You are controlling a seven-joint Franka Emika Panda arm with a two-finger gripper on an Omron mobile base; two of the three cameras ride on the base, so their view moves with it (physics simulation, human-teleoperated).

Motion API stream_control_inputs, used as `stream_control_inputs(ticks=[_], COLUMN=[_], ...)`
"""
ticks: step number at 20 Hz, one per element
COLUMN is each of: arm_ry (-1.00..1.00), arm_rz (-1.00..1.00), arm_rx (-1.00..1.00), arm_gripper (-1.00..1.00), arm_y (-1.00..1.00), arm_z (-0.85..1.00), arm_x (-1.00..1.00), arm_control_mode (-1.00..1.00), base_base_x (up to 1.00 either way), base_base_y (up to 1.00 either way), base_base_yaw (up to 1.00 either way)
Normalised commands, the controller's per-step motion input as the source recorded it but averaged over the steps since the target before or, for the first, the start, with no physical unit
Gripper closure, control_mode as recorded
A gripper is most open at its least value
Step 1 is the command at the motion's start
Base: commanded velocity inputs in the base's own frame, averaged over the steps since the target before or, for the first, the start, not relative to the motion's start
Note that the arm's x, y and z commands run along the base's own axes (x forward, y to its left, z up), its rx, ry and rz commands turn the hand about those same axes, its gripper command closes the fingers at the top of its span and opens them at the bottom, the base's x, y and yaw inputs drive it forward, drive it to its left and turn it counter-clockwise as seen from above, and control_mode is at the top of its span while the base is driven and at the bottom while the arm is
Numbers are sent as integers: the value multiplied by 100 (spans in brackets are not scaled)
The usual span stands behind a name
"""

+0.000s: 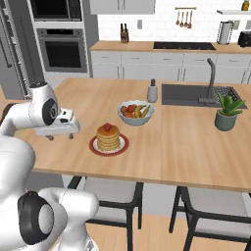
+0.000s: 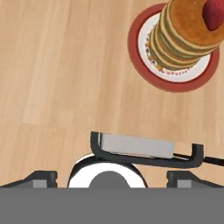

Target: Take the strawberry from the fridge and place it on top of the pancake, located on the dining counter.

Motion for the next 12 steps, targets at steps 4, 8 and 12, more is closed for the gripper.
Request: stream_control_inputs(ticks=[4,8,12], arm_ry=[0,4,17], arm_rz=[-5,-4,0], arm_rx=[0,0,0], arm_gripper=[-100,-100,-100], arm_y=[1,0,-1], arm_z=[9,14,-6], arm_x=[-100,-85,-10], arm_control_mode=[-100,-100,-100], base_base_x=[0,0,0], base_base_y=[0,0,0], base_base_yaw=[0,0,0])
